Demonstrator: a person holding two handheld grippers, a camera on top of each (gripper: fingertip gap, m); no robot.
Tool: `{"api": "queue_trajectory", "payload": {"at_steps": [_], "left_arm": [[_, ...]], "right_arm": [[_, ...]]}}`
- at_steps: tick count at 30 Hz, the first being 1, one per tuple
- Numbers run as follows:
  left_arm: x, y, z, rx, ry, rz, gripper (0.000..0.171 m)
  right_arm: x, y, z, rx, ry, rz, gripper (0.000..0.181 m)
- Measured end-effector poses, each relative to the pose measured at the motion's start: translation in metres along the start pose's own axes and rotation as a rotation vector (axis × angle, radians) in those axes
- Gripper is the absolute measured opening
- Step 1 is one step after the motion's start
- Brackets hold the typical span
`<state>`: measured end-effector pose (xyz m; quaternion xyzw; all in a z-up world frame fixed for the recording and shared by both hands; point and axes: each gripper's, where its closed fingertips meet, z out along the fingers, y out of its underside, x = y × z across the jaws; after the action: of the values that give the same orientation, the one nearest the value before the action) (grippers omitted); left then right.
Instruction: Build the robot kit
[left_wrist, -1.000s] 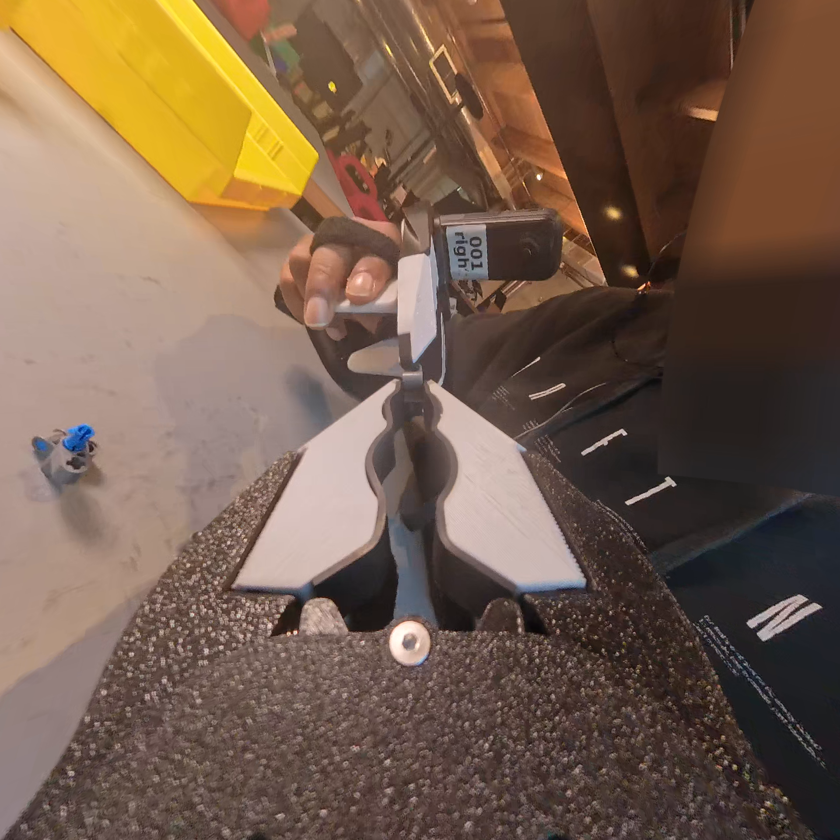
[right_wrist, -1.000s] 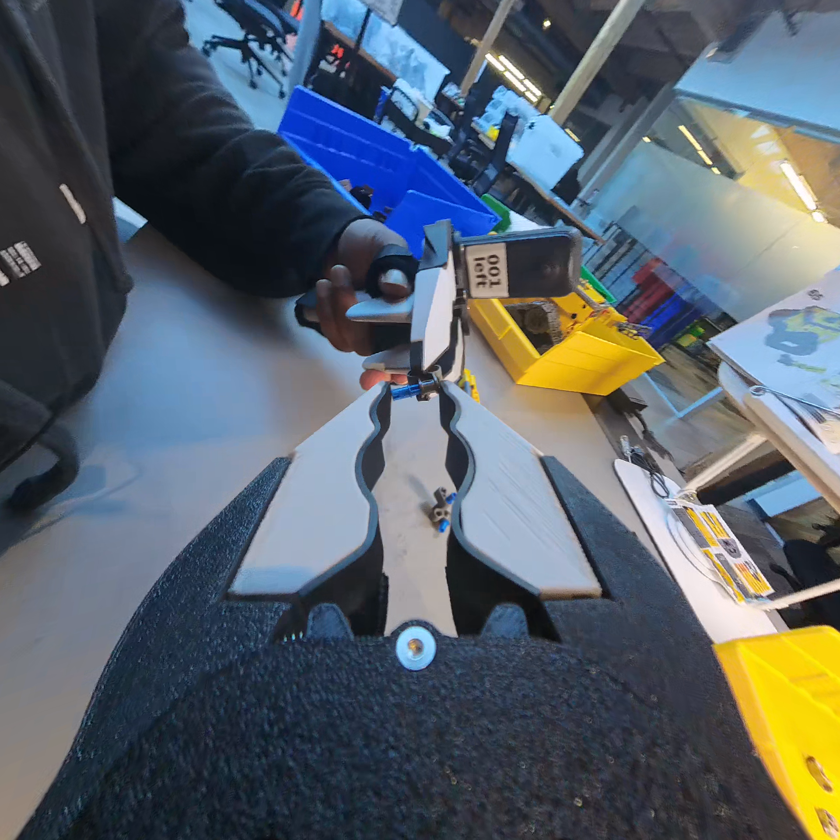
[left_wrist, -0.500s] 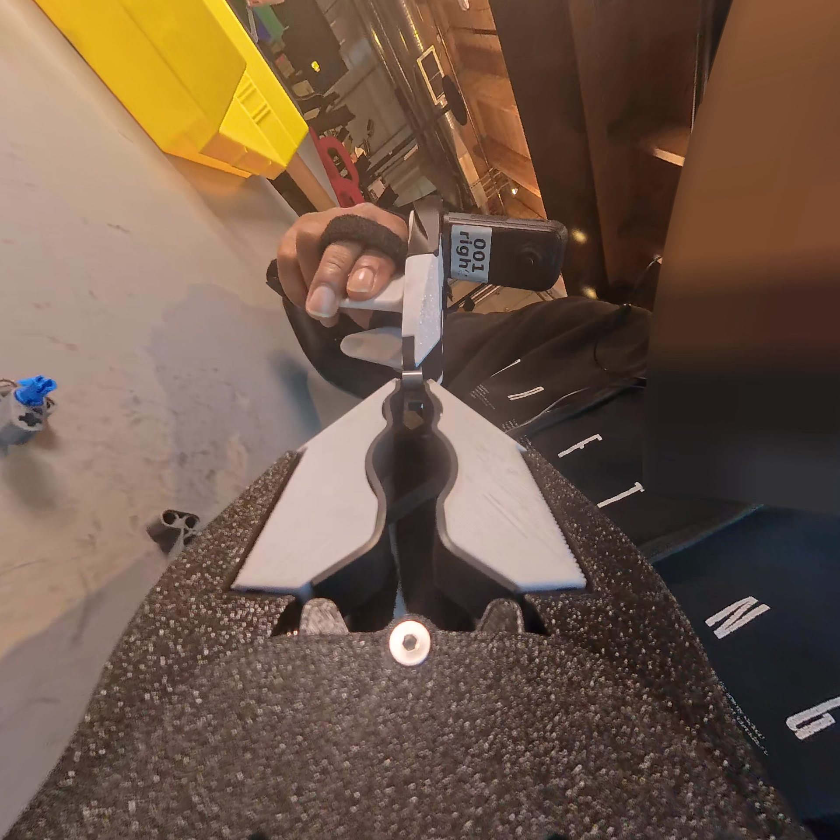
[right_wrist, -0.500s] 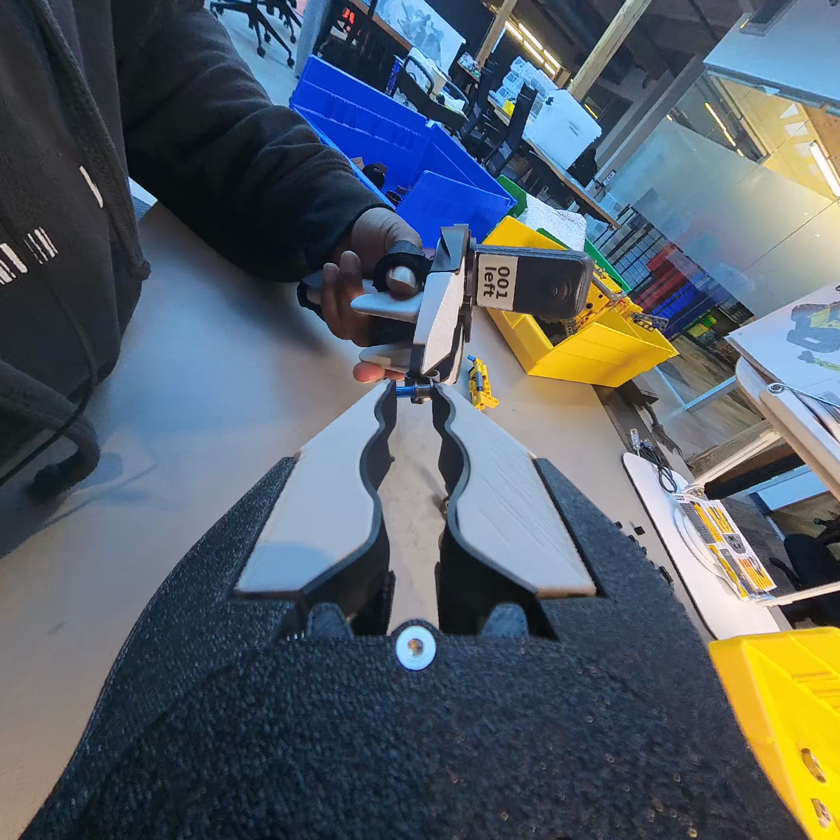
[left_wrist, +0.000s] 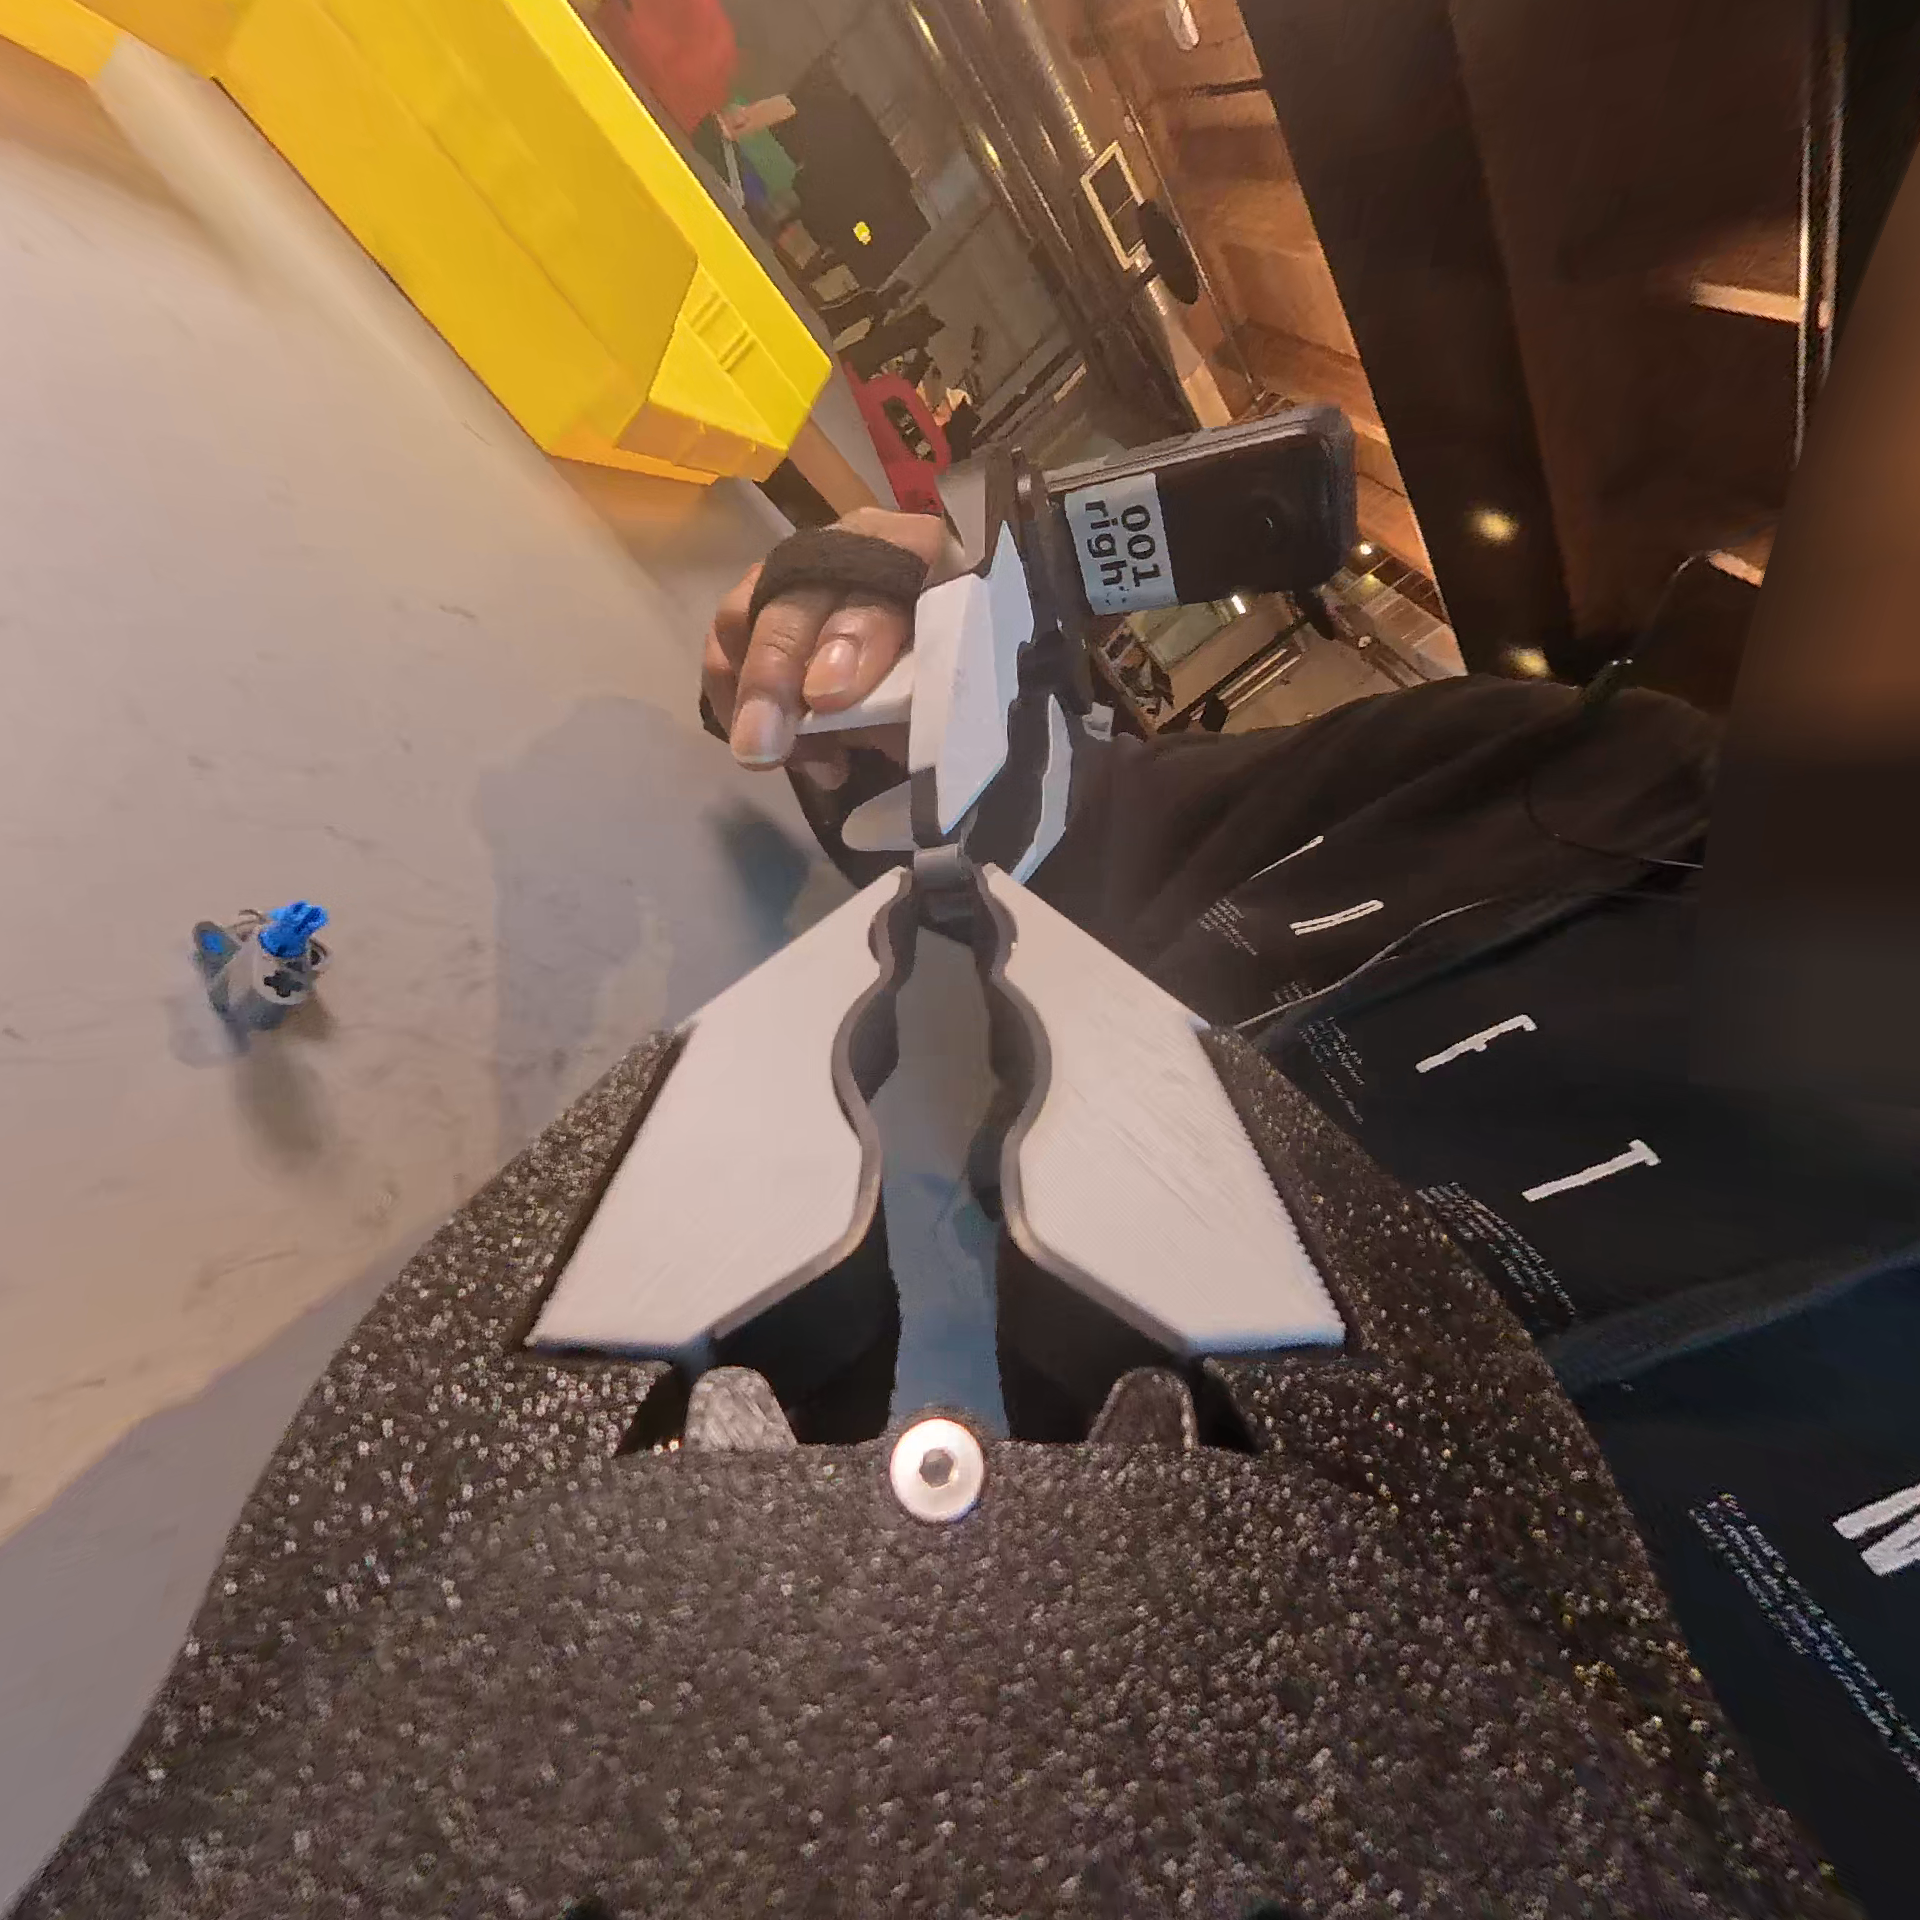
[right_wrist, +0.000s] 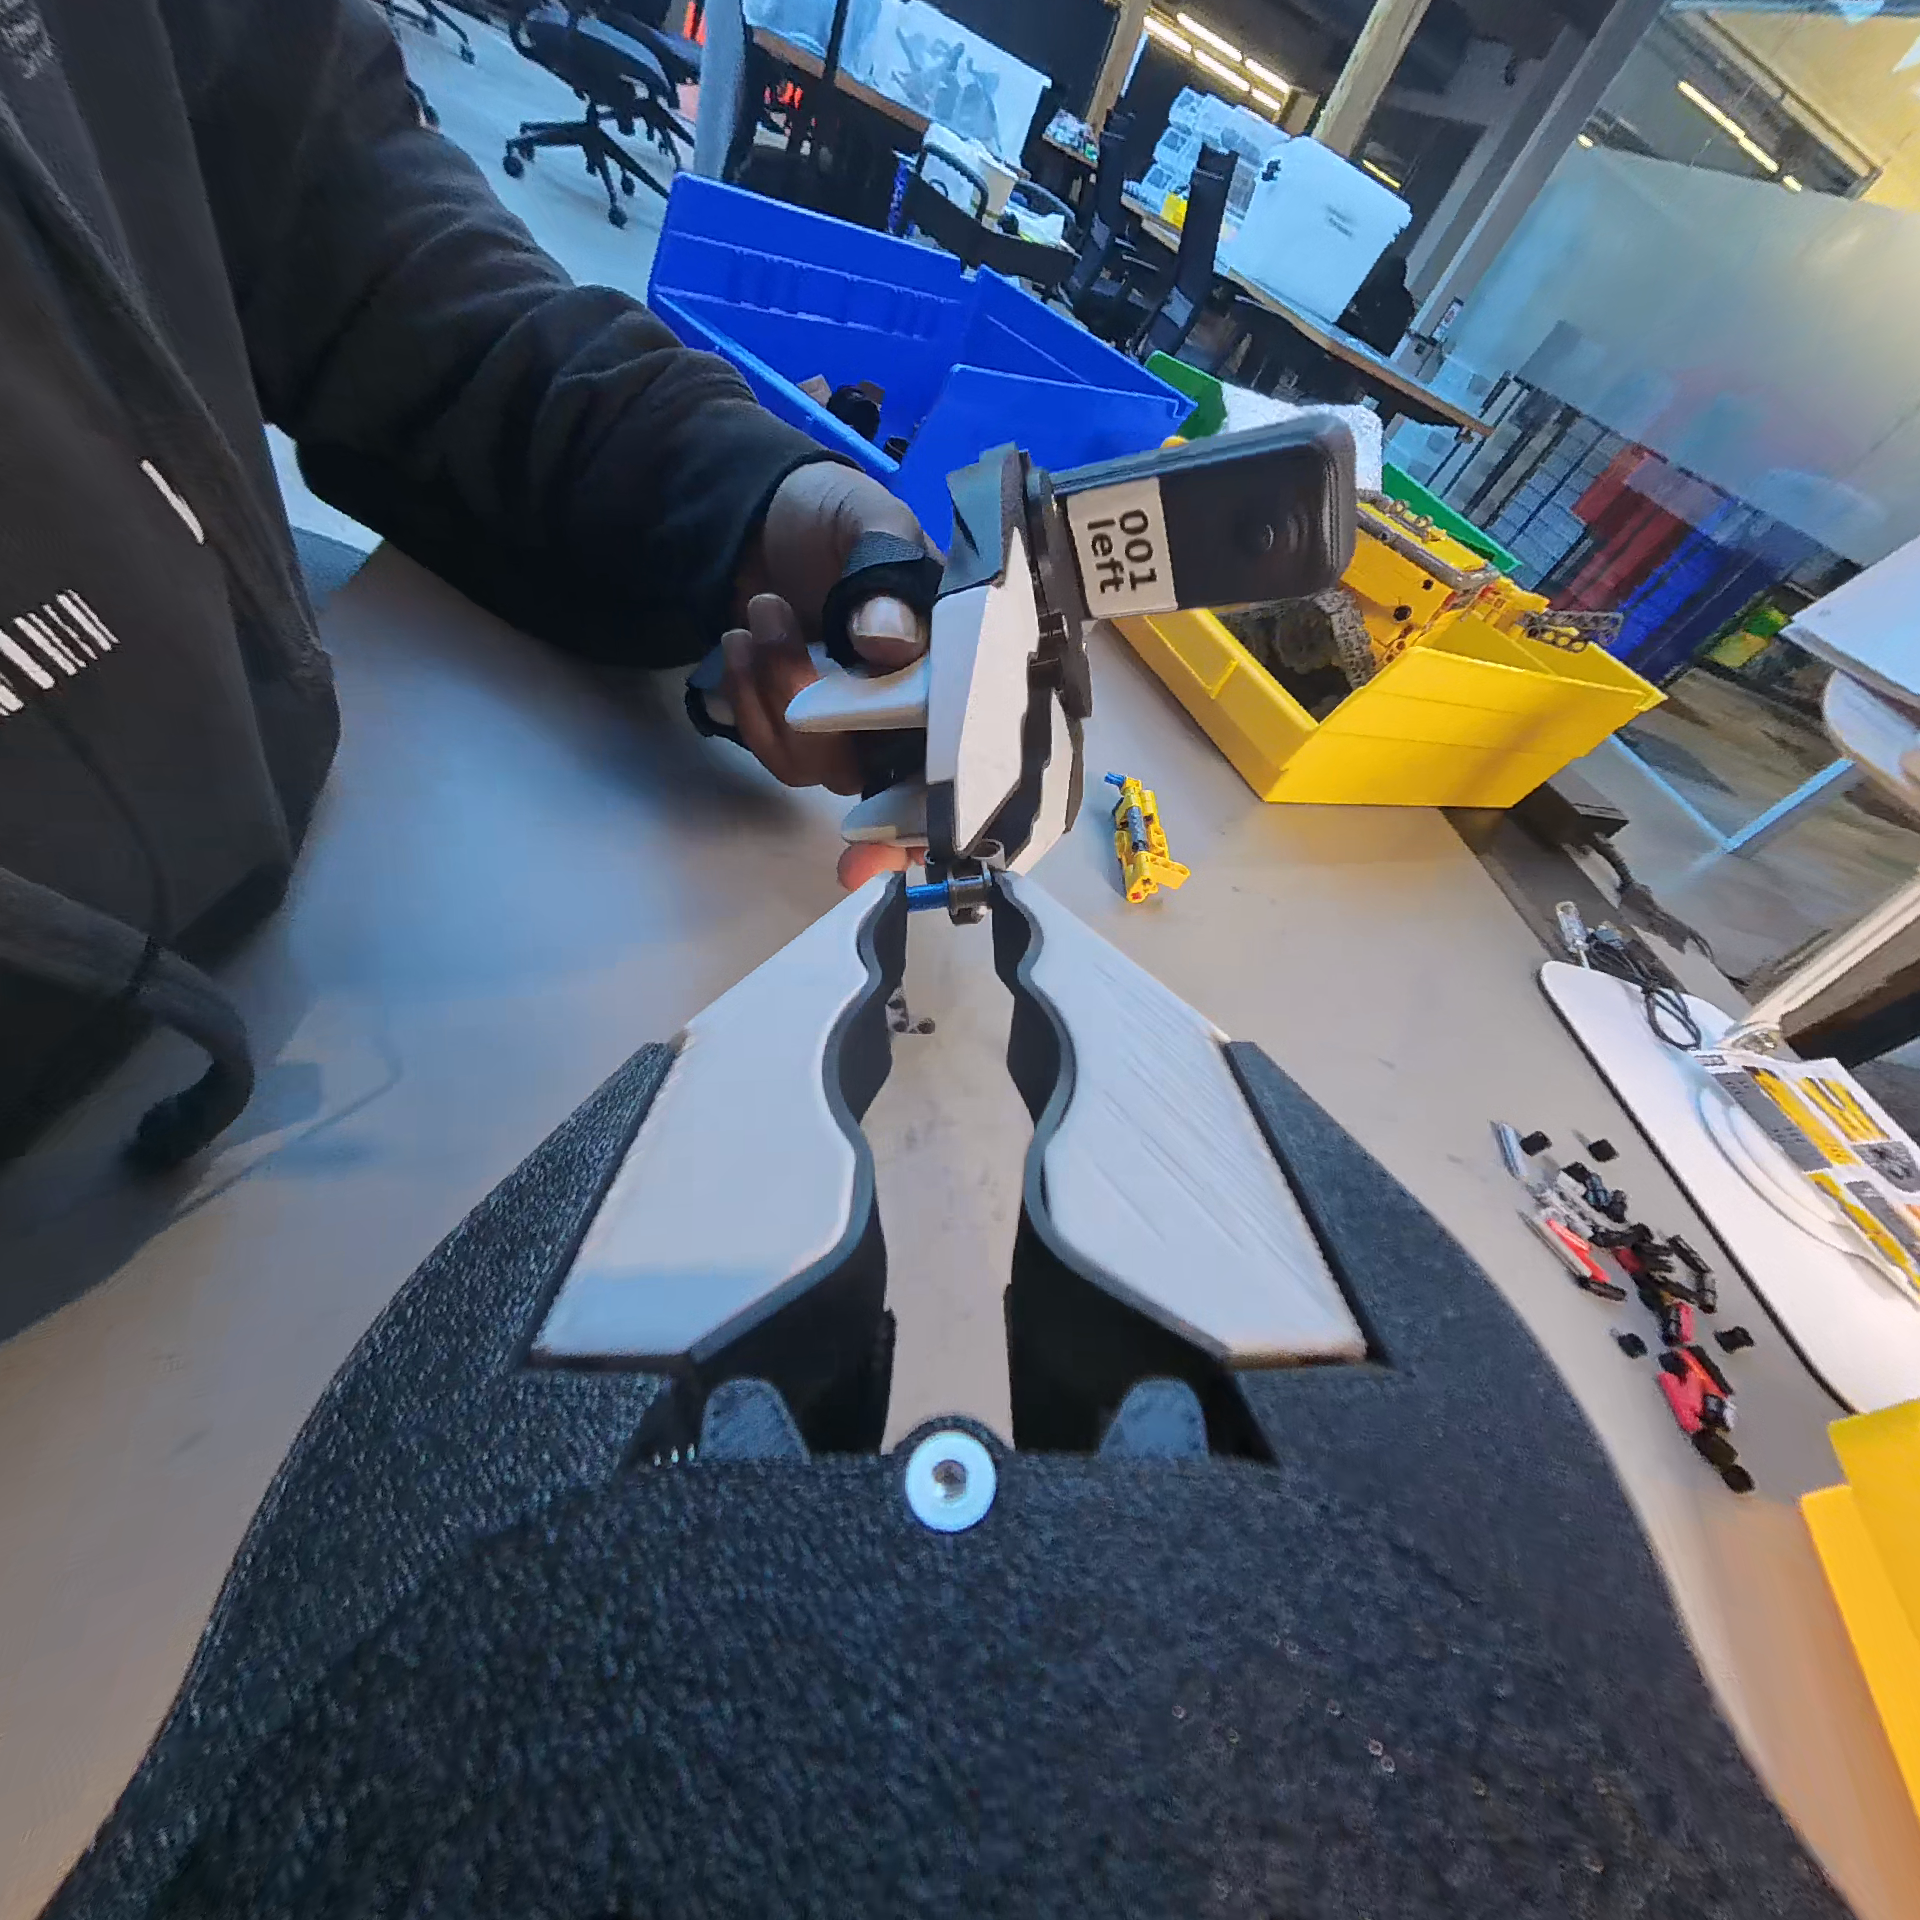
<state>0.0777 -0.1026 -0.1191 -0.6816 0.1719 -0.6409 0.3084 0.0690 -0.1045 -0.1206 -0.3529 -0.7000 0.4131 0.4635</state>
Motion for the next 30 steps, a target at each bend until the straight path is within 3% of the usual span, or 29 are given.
{"api": "queue_trajectory", "payload": {"at_steps": [9, 19, 26, 30], "left_arm": [[-0.015, 0.004, -0.002, -0.048, -0.153, 0.085, 0.008], [-0.030, 0.010, -0.004, -0.077, -0.244, 0.099, 0.009], [-0.025, 0.005, -0.011, -0.077, -0.255, 0.152, 0.006], [-0.024, -0.006, -0.019, -0.059, -0.297, 0.233, 0.016]], "right_arm": [[0.002, 0.016, 0.004, -0.064, 0.026, -0.024, 0.017], [0.001, 0.031, 0.009, -0.153, 0.035, -0.060, 0.017], [-0.005, 0.029, 0.012, -0.134, -0.004, -0.034, 0.016], [-0.003, 0.029, 0.012, -0.125, -0.003, -0.004, 0.017]]}}
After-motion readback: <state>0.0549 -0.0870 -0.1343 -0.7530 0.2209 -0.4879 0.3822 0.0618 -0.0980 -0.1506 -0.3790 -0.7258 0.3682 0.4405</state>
